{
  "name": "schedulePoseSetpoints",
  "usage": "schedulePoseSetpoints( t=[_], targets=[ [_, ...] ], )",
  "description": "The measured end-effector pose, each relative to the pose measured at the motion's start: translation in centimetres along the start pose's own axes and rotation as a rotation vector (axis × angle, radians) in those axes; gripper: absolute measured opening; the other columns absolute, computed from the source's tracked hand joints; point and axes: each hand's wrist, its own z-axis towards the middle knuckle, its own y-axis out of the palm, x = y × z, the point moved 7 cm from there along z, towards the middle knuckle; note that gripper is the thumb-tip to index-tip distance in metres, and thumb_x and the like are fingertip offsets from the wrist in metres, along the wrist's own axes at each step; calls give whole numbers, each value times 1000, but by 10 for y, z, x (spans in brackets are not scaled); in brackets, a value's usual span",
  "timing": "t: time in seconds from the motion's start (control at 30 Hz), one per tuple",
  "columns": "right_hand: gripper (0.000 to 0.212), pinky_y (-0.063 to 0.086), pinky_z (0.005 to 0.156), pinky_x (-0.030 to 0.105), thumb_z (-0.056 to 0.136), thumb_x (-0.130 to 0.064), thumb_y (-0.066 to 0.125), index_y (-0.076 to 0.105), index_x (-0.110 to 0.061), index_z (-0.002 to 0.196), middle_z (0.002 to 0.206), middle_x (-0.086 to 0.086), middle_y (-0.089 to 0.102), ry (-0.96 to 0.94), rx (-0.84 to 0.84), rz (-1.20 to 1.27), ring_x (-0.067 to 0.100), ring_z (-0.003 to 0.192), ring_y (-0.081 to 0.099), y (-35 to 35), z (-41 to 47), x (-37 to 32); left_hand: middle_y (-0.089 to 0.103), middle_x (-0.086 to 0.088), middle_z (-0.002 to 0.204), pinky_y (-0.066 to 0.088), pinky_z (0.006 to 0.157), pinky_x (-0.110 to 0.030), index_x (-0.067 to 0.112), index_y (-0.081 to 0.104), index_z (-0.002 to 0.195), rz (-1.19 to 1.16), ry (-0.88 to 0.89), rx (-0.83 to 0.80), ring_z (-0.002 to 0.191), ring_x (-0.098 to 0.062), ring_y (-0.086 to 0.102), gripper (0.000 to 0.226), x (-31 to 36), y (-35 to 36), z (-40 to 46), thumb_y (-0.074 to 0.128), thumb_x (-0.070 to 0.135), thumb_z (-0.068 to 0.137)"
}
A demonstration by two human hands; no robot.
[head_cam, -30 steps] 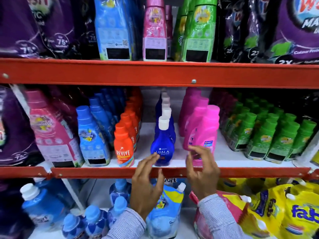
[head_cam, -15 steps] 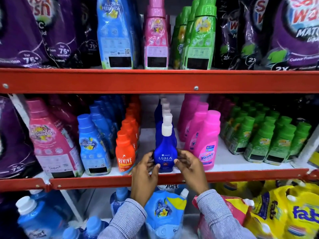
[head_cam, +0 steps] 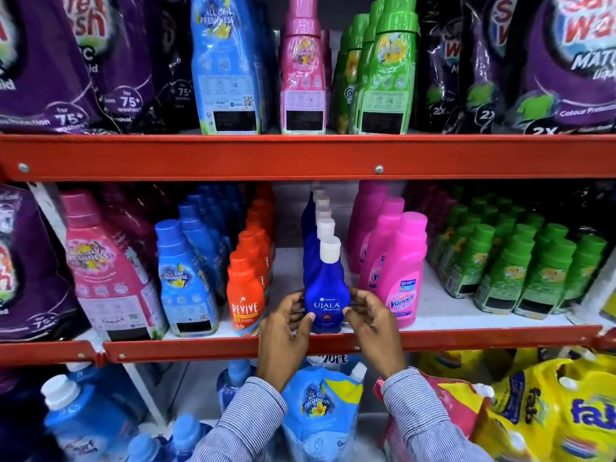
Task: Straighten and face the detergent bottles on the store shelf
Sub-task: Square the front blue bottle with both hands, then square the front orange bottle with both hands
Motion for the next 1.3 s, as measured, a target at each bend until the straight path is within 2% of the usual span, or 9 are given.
schedulePoseSetpoints(
  t=[0.2,0.4,0.53,0.67,0.77,0.87,1.07,1.17,1.3],
  targets=[
    [34,61,86,32,89,-4,64,64,-26,115,102,-8,75,9,13,-6,2,91,71,-1,-1,1,77,7,109,62,86,-22,16,64,128,-12,-5,-7,96,1,73,39,-2,-1,-1,70,3,92],
    [37,58,79,20,87,-1,66,66,-26,114,100,-14,74,1,36,19,-5,87,70,-2,-3,-2,76,5,112,62,89,-28,13,62,131,10,5,-1,99,3,72,41,-2,-1,-1,71,5,92],
    [33,55,71,9,83,2,71,70,-15,112,99,-5,76,-59,230,52,-5,84,70,-14,-15,-12,70,9,123,56,100,-23,16,62,134,7,12,69,112,6,66,46,0,-15,-10,72,5,91],
    [23,55,69,16,81,-1,69,71,-20,95,89,-1,75,-272,439,44,9,76,70,-16,-36,-40,77,11,105,58,88,-21,23,75,109,49,132,287,95,1,72,25,12,-56,-33,72,11,87],
    [23,56,70,20,81,-4,67,72,-22,95,87,-3,73,-347,307,19,11,75,70,17,-40,-57,77,10,93,59,82,-30,24,76,96,64,153,482,87,-7,73,16,14,-87,-42,66,23,84],
    [36,57,74,17,83,0,68,71,-29,104,90,-7,74,-274,63,-46,6,78,72,69,-36,-58,75,3,103,59,90,-37,22,73,103,40,115,556,96,-13,73,18,1,-105,-39,68,16,86],
    [40,57,92,26,86,-7,67,66,-22,123,103,-13,75,-158,-144,-168,-2,95,72,123,-20,-42,73,2,126,55,103,-37,18,58,137,217,-12,366,113,-8,68,50,-24,-106,-23,71,14,89],
    [38,58,90,25,86,-4,68,68,-21,119,101,-9,78,-144,-162,-179,-3,93,73,130,-18,-40,74,5,123,57,99,-37,19,61,135,207,-11,296,108,-7,71,48,-26,-107,-15,71,9,90],
    [32,60,87,24,86,-7,69,70,-18,116,98,-7,79,-102,-151,-174,-3,88,73,130,-13,-33,75,11,115,55,95,-21,19,64,131,210,11,259,102,0,71,45,-23,-109,-11,72,5,90]
  ],
)
